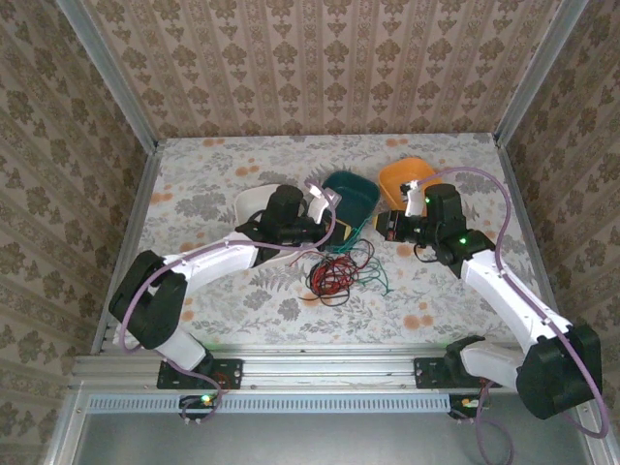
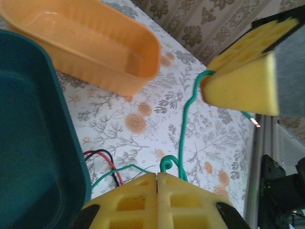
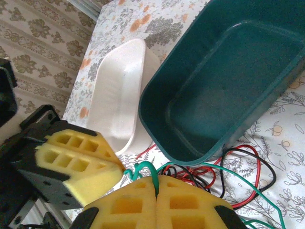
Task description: Untangle the cables
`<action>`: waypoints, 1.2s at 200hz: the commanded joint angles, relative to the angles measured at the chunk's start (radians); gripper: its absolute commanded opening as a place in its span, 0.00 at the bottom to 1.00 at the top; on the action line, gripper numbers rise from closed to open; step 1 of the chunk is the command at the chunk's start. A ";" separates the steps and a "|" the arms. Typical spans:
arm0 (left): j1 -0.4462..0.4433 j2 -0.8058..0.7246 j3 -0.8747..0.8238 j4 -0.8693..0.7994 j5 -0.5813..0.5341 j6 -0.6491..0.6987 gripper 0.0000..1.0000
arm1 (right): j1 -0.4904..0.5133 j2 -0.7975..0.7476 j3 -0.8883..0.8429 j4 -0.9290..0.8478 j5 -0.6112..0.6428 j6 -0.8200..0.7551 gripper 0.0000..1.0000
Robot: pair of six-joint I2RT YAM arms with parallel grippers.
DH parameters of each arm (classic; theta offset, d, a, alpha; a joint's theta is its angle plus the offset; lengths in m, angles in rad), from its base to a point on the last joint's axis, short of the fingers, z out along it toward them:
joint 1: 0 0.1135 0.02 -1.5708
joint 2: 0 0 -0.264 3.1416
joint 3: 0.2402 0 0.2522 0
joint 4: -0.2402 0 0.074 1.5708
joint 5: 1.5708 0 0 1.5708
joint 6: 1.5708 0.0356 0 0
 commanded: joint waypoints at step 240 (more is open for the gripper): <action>0.089 -0.163 -0.274 0.183 -0.272 -0.113 0.70 | -0.122 0.117 0.076 0.255 0.764 0.107 0.00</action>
